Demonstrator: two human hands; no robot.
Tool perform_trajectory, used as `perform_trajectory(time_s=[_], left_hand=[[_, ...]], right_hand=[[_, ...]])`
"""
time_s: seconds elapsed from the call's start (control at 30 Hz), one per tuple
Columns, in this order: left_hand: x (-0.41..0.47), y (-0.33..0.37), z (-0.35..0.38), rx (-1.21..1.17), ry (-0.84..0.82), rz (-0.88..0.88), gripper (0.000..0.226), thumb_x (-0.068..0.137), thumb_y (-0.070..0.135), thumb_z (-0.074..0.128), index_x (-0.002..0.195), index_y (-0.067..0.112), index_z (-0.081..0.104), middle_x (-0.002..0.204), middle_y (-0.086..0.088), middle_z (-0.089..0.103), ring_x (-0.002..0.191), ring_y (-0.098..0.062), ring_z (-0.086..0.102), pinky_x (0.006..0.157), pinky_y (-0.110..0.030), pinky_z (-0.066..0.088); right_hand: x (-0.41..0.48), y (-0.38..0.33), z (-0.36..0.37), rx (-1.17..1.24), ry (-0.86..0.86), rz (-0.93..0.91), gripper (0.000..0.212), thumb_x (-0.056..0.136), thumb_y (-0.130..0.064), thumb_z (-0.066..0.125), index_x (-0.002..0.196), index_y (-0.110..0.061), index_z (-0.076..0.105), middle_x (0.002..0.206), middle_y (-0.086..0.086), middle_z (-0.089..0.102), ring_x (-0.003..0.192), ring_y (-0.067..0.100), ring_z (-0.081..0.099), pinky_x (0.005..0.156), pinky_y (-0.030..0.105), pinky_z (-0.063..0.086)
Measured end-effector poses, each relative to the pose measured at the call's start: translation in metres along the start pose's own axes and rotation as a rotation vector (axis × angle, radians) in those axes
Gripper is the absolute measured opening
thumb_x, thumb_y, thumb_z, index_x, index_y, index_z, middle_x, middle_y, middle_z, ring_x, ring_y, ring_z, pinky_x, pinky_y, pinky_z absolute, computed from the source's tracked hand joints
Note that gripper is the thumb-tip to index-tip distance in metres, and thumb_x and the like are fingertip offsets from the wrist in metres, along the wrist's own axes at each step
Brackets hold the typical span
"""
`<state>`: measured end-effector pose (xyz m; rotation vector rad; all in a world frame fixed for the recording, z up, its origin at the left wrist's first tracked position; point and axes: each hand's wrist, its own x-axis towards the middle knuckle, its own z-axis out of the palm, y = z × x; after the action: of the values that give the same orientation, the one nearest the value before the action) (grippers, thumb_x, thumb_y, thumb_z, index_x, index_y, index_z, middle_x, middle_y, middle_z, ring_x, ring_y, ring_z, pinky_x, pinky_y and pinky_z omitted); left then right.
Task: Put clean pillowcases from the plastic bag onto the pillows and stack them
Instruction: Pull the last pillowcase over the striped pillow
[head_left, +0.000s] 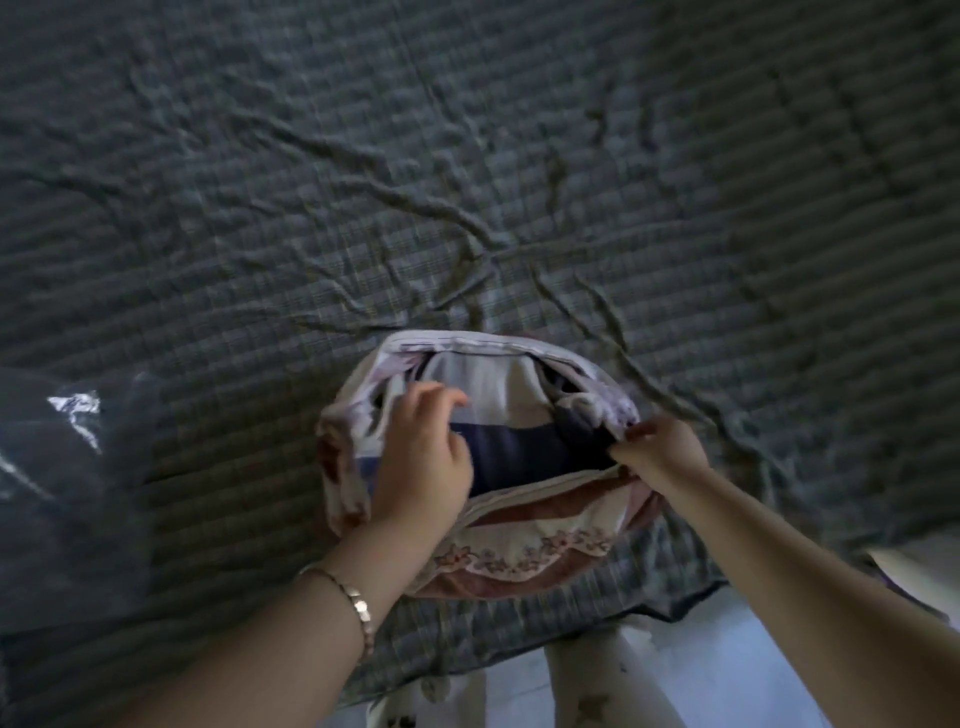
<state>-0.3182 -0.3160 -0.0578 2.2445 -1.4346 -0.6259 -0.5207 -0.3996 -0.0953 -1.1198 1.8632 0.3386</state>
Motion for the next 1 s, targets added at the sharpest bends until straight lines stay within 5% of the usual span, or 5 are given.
perform_trajectory(time_s=[0.2,0.4,0.57,0.83,1.0], left_hand=[[0.001,0.104,0.057,-0.442,-0.762,-0.236,0.011,0.086,0.031,0.064,0.090,0.022,0.063,0.084,0.009,0.063,0.082,-0.008,0.060,0.073,-0.021,0.047],[-0.006,0.126,0.075,-0.539,-0.701,-0.297,0.017,0.077,0.018,0.075,0.070,0.024,0.061,0.064,0.012,0.063,0.063,0.001,0.059,0.062,-0.012,0.047],[-0.004,0.120,0.079,-0.570,-0.611,-0.497,0.012,0.085,0.018,0.066,0.073,0.017,0.069,0.064,0.000,0.065,0.055,-0.002,0.058,0.060,-0.018,0.046],[-0.003,0.114,0.073,-0.604,-0.724,-0.555,0.027,0.084,-0.001,0.061,0.071,0.021,0.069,0.068,-0.001,0.067,0.067,-0.014,0.061,0.065,-0.023,0.049],[0.014,0.120,0.065,-0.698,-0.543,-0.673,0.012,0.084,0.023,0.066,0.084,0.012,0.070,0.087,-0.010,0.072,0.082,-0.023,0.070,0.076,-0.038,0.058]], right_hand=[[-0.025,0.017,-0.043,0.250,0.088,-0.179,0.015,0.078,-0.014,0.071,0.074,-0.021,0.058,0.068,-0.007,0.058,0.061,0.011,0.054,0.050,0.023,0.041],[-0.036,0.045,-0.072,0.979,-0.233,-0.023,0.010,0.094,-0.010,0.052,0.099,-0.014,0.060,0.081,0.010,0.072,0.069,0.017,0.069,0.066,0.025,0.059],[-0.033,0.060,-0.069,0.615,-0.189,-0.263,0.014,0.087,-0.012,0.062,0.094,-0.023,0.067,0.093,-0.008,0.069,0.089,0.003,0.064,0.073,0.014,0.052],[-0.027,0.030,-0.050,0.589,-0.188,-0.105,0.014,0.076,-0.029,0.076,0.085,-0.018,0.073,0.070,-0.004,0.069,0.066,0.009,0.066,0.062,0.026,0.057],[-0.039,0.031,-0.037,0.270,0.303,-0.509,0.013,0.080,-0.011,0.069,0.091,-0.016,0.075,0.072,-0.005,0.062,0.063,0.015,0.061,0.051,0.017,0.046]])
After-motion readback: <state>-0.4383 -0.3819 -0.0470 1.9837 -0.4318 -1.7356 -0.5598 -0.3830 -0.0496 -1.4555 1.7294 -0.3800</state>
